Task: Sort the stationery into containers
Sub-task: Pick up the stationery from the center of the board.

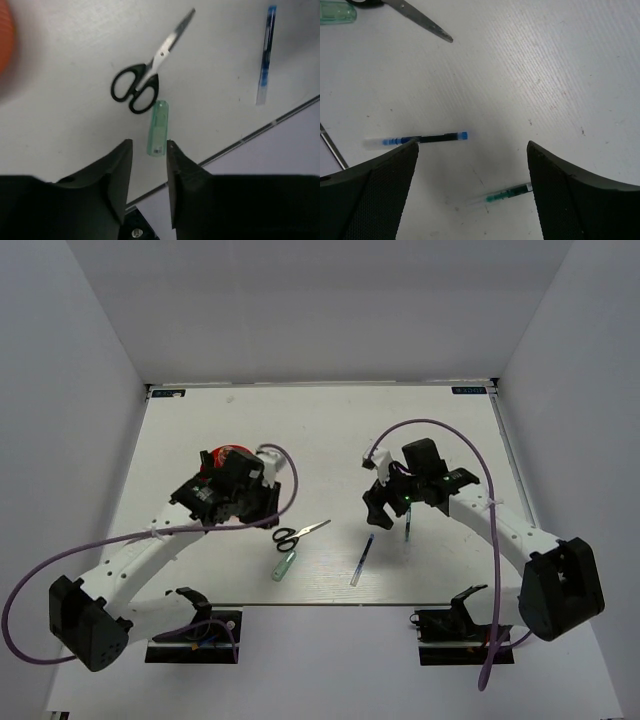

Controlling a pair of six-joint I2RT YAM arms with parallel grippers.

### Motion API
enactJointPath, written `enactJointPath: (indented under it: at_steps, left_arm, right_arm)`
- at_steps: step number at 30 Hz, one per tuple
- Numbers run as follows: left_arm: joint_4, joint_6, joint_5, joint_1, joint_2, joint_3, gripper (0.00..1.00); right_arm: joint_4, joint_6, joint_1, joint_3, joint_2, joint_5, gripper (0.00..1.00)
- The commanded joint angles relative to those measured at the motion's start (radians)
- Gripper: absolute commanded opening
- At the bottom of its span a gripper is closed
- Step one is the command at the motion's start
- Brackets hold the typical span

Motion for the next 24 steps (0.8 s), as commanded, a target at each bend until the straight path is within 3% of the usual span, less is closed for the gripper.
enactJointPath:
  at_steps: [1, 2, 5, 8, 10, 14, 17, 21, 22, 23, 24]
  left_arm:
    - [-0.014, -0.013, -0.091, -0.138, 0.003, -0.039, 0.46]
    - [-0.014, -0.014, -0.12, -0.176, 0.023, -0.044, 0.57]
    - [-0.003, -0.024, -0.178, -0.236, 0.089, -0.051, 0.67]
    - [-0.061, -0.013, -0.206, -0.236, 0.198, 0.06, 0.71]
    - [-0.138, 0.011, -0.235, -0.236, 0.288, 0.213, 0.71]
    - [-0.115, 0.002, -0.167, -0.238, 0.374, 0.326, 0.73]
    - [-0.077, -0.027, -0.105, -0.244, 0.431, 0.38, 0.73]
    - [-0.123, -0.039, -0.089, -0.27, 0.489, 0.476, 0.66]
    - [-0.115, -0.033, -0.088, -0.279, 0.479, 0.446, 0.64]
    - [-0.114, -0.031, -0.15, -0.295, 0.456, 0.39, 0.61]
    - [-0.094, -0.033, -0.164, -0.307, 0.442, 0.322, 0.52]
  right_arm:
    - [-0.062, -0.008, -0.021, 0.044, 0.016, -0.07, 0.9]
    - [-0.062, -0.008, -0.023, 0.044, 0.022, -0.083, 0.9]
    - [-0.061, -0.012, -0.041, 0.041, 0.031, -0.081, 0.84]
    - [-0.053, -0.017, -0.052, 0.04, 0.036, -0.081, 0.8]
    - [-0.056, -0.017, -0.058, 0.037, 0.037, -0.086, 0.77]
    - [-0.05, -0.02, -0.078, 0.029, 0.022, -0.092, 0.67]
    - [-0.038, -0.02, -0.081, 0.024, 0.016, -0.095, 0.55]
    - [-0.053, -0.018, -0.084, 0.032, 0.02, -0.121, 0.29]
    - [-0.056, -0.021, -0.088, 0.037, 0.019, -0.124, 0.17]
    - [-0.073, -0.031, -0.087, 0.041, 0.019, -0.127, 0.13]
    - [-0.073, -0.029, -0.09, 0.038, 0.011, -0.129, 0.13]
